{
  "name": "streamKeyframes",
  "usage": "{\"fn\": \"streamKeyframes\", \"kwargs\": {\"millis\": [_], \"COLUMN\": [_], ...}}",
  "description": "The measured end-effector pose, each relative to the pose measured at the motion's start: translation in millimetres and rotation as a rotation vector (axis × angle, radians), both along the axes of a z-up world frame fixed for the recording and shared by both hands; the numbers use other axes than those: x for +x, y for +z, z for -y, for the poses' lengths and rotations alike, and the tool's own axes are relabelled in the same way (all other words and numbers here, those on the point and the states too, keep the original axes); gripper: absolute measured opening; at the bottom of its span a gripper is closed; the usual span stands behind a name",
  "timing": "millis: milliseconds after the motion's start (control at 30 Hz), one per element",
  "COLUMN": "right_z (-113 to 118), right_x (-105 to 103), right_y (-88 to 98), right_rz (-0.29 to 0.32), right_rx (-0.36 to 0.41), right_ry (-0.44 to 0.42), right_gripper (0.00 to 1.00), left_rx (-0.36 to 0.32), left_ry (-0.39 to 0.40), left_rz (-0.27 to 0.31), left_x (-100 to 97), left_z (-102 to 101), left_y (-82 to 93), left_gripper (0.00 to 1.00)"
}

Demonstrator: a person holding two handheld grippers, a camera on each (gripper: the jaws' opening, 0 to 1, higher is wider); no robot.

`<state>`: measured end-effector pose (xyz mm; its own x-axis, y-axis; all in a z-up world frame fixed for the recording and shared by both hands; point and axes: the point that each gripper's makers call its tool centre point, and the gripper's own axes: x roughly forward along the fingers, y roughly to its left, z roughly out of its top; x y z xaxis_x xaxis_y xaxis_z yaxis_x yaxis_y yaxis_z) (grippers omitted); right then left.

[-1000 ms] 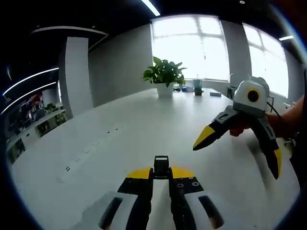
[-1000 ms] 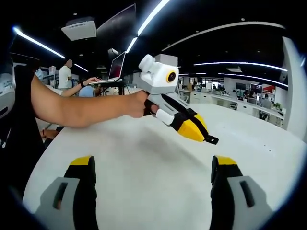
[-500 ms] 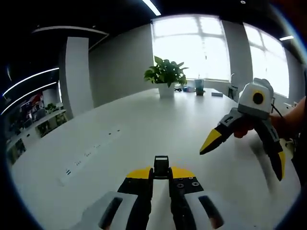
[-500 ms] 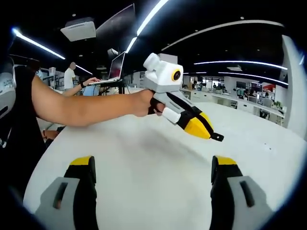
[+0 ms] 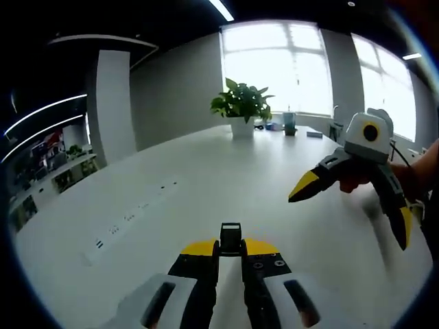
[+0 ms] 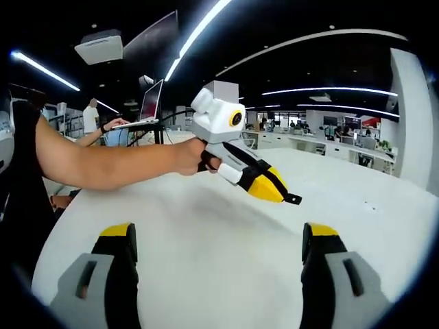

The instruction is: Snap the two parts of the plastic buckle together until the buckle closes and remains connected.

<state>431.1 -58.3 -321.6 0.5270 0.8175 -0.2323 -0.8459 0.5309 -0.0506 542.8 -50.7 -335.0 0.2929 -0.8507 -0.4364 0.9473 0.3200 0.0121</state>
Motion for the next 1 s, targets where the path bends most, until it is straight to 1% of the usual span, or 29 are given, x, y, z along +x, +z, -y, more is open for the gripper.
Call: {"fn": "streamKeyframes", "kwargs": {"millis": [233,667,1000], "right_z": [5,6,7], "right_x": [6,6,6], "right_y": [-3.5,-2.5,-2.9], "right_rz": [-0.003,0.000,0.000], "right_rx": [-0.017,-0.015,-0.018], "right_ry": [-0.036,-0.039,-0.039], "right_gripper": [1.00,1.00,1.00], "left_rx": [0.001,0.002,0.031], "left_ry": [0.009,0.032,0.022], "left_rz": [0.001,-0.010,-0.008], "left_x": [7.5,25.2,32.0], "left_z": [0,2,1], "left_y": [-0.7,-7.6,-14.8], "left_gripper": [0.10,0.10,0.10]}}
